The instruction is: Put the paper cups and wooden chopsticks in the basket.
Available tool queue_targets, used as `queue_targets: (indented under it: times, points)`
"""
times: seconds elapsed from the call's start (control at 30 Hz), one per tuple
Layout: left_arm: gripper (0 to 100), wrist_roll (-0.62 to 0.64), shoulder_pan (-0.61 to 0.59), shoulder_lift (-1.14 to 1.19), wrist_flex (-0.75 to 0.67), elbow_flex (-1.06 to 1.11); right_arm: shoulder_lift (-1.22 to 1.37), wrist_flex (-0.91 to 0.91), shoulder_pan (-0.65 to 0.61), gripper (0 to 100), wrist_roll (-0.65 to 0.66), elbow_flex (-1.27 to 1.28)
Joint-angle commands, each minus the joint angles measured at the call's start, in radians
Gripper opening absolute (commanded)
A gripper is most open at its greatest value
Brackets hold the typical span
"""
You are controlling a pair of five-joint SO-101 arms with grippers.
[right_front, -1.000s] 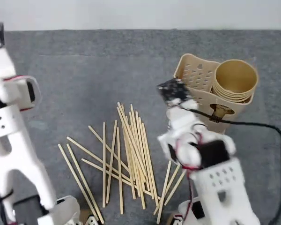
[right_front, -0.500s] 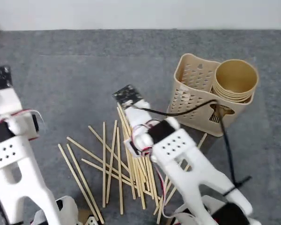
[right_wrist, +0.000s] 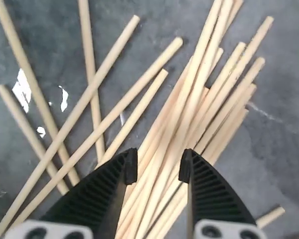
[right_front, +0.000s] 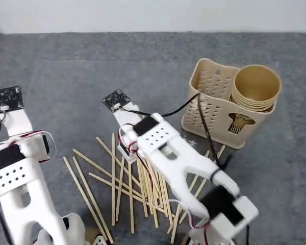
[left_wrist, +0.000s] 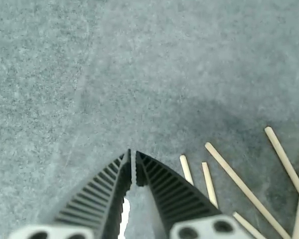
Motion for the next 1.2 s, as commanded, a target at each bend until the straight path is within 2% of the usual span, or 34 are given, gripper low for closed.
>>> queue_targets:
  times: [0.0, 0.23, 0.47, 0.57, 0.73, 0.9, 1.17]
  points:
    - [2, -0.006, -0.006, -0.048, -0.02, 0.004, 0.067, -0.019, 0.001, 15.0, -0.003, -0.094]
    - [2, -0.005, -0.005, -0.098, -0.02, 0.042, 0.223, -0.012, 0.085, 14.9, -0.002, -0.219]
    - [2, -0.005, -0.003, -0.163, -0.02, 0.073, 0.297, -0.013, 0.087, 14.7, -0.002, -0.238]
    - [2, -0.005, -0.002, -0.176, -0.02, 0.076, 0.303, -0.01, 0.087, 13.6, -0.002, -0.235]
    - [2, -0.005, -0.002, -0.176, -0.02, 0.076, 0.298, -0.01, 0.09, 0.6, 0.0, -0.236]
    - [2, -0.005, -0.002, -0.176, -0.015, 0.076, 0.298, -0.005, 0.091, 0.8, 0.025, -0.235]
    - [2, -0.005, -0.002, -0.181, -0.02, 0.094, 0.2, 0.154, 0.091, 0.8, 0.049, -0.298]
